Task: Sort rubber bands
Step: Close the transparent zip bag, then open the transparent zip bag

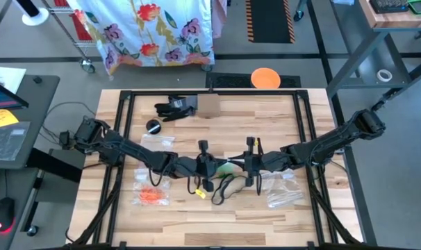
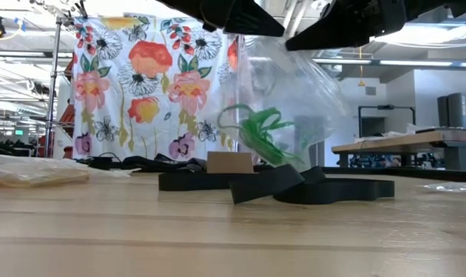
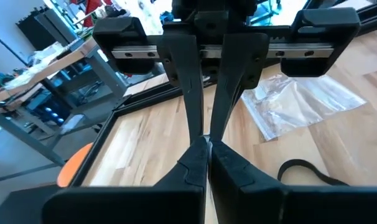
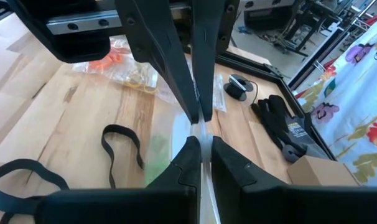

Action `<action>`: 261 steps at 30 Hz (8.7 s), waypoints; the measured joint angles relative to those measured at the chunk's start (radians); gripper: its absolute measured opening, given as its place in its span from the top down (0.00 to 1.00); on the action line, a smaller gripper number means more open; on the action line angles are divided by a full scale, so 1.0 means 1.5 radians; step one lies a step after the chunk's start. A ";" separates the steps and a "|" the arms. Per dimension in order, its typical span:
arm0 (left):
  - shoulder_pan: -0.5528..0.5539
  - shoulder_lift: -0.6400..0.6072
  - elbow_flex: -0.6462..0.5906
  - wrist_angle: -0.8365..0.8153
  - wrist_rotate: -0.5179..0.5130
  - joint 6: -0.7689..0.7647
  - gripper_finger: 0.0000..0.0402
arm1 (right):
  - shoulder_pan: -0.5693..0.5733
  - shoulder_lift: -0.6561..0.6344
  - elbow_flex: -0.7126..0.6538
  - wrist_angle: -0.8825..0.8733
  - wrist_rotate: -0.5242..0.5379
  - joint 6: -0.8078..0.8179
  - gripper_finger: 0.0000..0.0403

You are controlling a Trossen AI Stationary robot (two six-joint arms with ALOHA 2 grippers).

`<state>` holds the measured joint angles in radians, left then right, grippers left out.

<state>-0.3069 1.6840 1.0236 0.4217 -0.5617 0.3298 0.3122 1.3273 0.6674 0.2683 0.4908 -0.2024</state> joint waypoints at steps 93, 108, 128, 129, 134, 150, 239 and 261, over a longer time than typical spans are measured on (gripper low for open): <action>-0.047 0.078 0.243 -0.482 -0.225 -0.220 0.82 | -0.005 0.002 0.008 -0.064 -0.011 0.030 0.96; -0.046 0.078 0.243 -0.480 -0.235 -0.215 1.00 | 0.026 0.001 0.008 -0.042 0.052 -0.023 0.58; -0.292 -0.242 0.128 -0.998 -0.164 -0.794 1.00 | 0.152 -0.032 0.009 -0.091 0.385 -0.015 0.42; -0.321 -0.260 0.100 -0.976 -0.159 -0.827 1.00 | 0.147 -0.032 0.009 -0.093 0.373 -0.006 0.42; -0.454 -0.308 -0.075 -0.757 -0.150 -0.975 1.00 | 0.118 -0.032 0.009 -0.108 0.331 0.019 0.42; -0.594 -0.293 -0.280 -0.375 -0.300 -1.091 1.00 | -0.025 -0.032 0.008 -0.118 0.177 0.020 0.42; -0.124 -0.248 -0.199 -0.106 -0.027 -0.374 0.70 | 0.109 -0.102 0.009 -0.714 0.038 0.663 0.42; 0.055 -0.231 -0.146 -0.131 0.216 -0.186 0.70 | 0.121 0.100 0.057 -0.863 -0.066 0.672 0.42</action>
<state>-0.2238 1.3373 0.8051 0.2256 -0.2373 0.0503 0.4940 1.4774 0.7534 -1.0264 0.3914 0.8056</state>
